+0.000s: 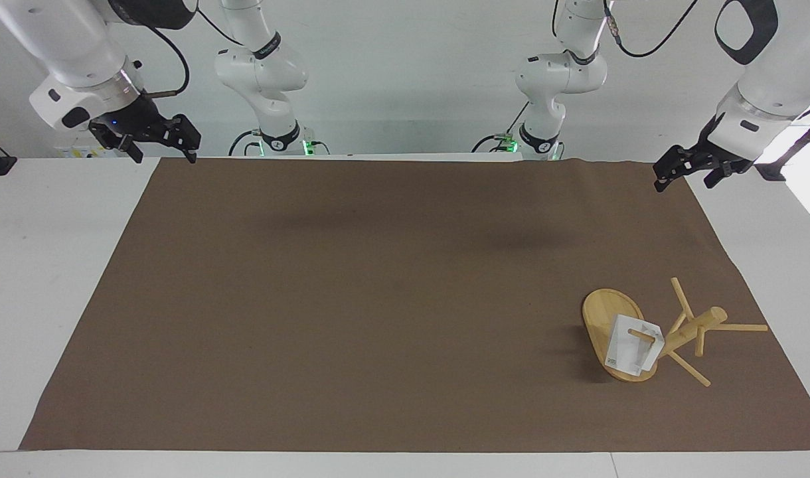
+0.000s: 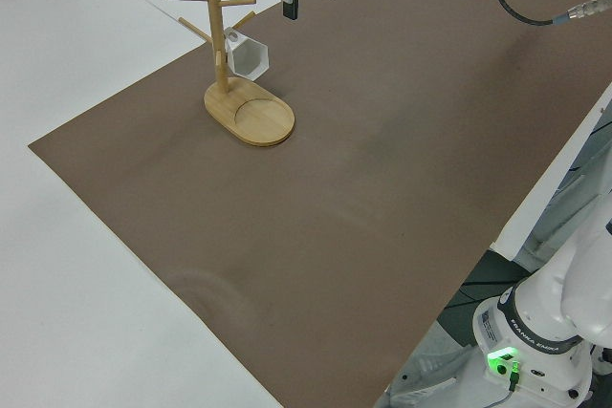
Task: Hang cup on rack
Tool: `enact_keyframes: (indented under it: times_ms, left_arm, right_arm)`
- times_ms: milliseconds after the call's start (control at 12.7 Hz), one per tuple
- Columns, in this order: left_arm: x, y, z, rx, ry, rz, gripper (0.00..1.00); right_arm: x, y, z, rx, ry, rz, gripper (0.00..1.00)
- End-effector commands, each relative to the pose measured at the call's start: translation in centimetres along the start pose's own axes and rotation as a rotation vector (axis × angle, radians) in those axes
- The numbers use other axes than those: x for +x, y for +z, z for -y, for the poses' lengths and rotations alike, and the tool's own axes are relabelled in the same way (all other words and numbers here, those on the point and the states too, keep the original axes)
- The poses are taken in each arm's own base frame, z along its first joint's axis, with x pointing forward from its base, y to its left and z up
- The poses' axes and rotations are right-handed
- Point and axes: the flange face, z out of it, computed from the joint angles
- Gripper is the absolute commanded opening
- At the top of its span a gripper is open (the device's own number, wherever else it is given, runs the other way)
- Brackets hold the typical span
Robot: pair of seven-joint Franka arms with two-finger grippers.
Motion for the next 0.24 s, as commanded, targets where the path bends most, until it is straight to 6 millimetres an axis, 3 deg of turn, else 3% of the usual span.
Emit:
enact_keyframes:
  times_ms: [0, 158]
  left_arm:
    - [0.02, -1.09, -0.18, -0.034, 0.035, 0.003, 1.0]
    - [0.02, -1.17, -0.58, -0.04, 0.042, 0.001, 1.0]
  right_arm:
    - [-0.35, 0.08, -0.07, -0.019, 0.0, 0.0, 1.0]
    - [-0.37, 0.09, -0.07, -0.019, -0.001, 0.002, 1.0]
